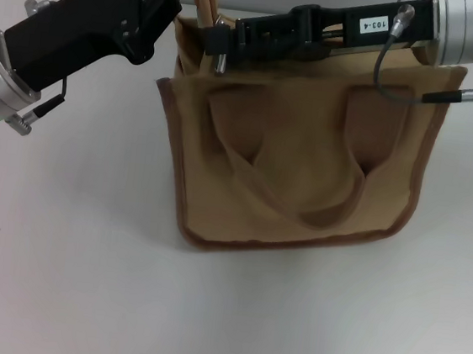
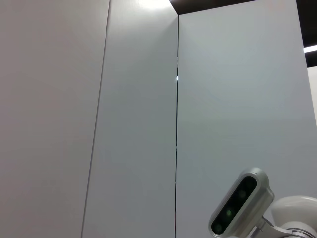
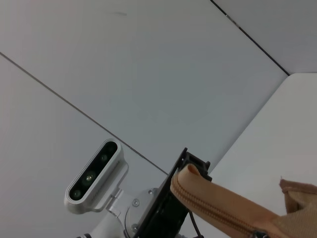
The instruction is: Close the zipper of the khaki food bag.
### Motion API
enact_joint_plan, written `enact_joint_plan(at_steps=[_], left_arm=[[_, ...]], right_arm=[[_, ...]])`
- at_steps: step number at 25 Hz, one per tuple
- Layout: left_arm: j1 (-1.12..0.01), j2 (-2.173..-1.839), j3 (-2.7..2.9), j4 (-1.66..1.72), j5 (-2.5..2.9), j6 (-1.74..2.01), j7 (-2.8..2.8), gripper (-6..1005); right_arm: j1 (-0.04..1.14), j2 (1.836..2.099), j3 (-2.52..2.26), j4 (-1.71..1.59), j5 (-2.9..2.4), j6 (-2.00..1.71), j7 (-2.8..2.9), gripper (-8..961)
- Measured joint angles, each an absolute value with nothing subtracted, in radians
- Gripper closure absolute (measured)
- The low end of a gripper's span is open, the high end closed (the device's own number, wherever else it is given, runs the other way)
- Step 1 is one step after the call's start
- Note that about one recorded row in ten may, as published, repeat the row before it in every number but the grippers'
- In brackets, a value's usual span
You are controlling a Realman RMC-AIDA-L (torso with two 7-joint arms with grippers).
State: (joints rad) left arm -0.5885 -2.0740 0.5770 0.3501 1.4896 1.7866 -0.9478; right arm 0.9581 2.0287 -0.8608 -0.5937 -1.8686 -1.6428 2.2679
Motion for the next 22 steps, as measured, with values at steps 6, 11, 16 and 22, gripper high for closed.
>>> enact_joint_plan(at_steps=[6, 11, 16, 22], left_arm=[[-0.590, -2.075, 0.578, 0.349, 1.490, 1.786, -0.948, 983], [-0.592, -2.075, 0.578, 0.340, 1.490, 1.785, -0.948, 983], [-0.592, -2.077, 0.592, 0.339, 1.487, 1.785, -0.948, 983], [-0.592, -2.077, 0.600, 0.337, 1.484, 1.787, -0.948, 983]], right_arm=[[0.958, 2.029, -0.865, -0.594, -1.868, -1.638, 2.273, 360], [0.954, 2.029, -0.866, -0.591, -1.867, -1.630, 2.276, 562], [0.952, 2.030, -0.866, -0.586, -1.867, -1.625, 2.277, 599], [0.951, 2.037, -0.869, -0.589, -1.867, -1.613, 2.277, 606]])
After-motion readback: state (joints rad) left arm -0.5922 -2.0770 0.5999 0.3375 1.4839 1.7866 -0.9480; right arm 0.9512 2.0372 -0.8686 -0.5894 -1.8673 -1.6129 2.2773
